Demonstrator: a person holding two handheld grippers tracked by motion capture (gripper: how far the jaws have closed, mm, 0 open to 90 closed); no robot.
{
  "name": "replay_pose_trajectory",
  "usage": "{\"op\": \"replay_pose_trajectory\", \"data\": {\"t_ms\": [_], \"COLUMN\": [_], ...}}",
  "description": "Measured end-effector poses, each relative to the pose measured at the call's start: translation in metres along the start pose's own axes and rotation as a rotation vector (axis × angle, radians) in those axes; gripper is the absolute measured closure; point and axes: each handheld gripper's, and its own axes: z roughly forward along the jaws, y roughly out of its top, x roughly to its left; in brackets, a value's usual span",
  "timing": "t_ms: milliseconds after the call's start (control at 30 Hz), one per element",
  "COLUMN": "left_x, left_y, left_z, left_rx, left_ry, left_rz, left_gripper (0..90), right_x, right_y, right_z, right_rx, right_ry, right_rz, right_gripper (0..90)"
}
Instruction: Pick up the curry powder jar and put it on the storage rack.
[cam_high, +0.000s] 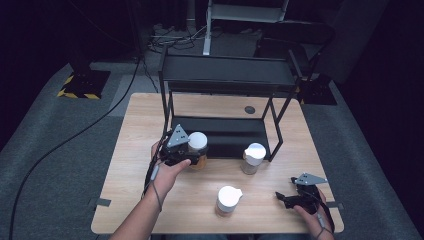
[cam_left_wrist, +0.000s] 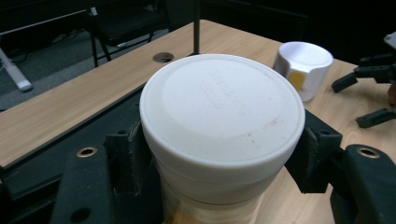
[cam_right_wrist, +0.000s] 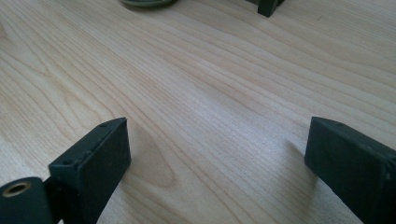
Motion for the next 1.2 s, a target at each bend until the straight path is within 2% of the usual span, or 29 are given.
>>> {"op": "replay_pose_trajectory", "data": {"t_ms": [400, 633, 1000, 1067, 1200], "left_x": [0.020, 0.030, 0.048, 0.051, 0.055], "left_y": [0.011, 0.014, 0.019, 0.019, 0.018], "left_z": [0.012, 0.021, 0.042, 0.048, 0.058], "left_rx": [0.021, 0.011, 0.039, 0.039, 0.070], "left_ry": [0.014, 0.012, 0.045, 0.045, 0.072], "left_rz": [-0.001, -0.028, -0.037, -0.050, -0.037], "left_gripper": [33.0, 33.0, 32.9, 32.8, 32.2], "right_x": [0.000, 0.000, 0.000, 0.000, 0.000], "right_y": [0.000, 0.000, 0.000, 0.000, 0.000], "right_z": [0.000, 0.000, 0.000, 0.000, 0.000], "right_rx": [0.000, 0.000, 0.000, 0.000, -0.001], "right_ry": [-0.002, -0.002, -0.002, -0.001, -0.001], "right_rz": [0.000, 0.000, 0.000, 0.000, 0.001], "right_gripper": [6.6, 6.6, 6.6, 6.6, 6.7]}}
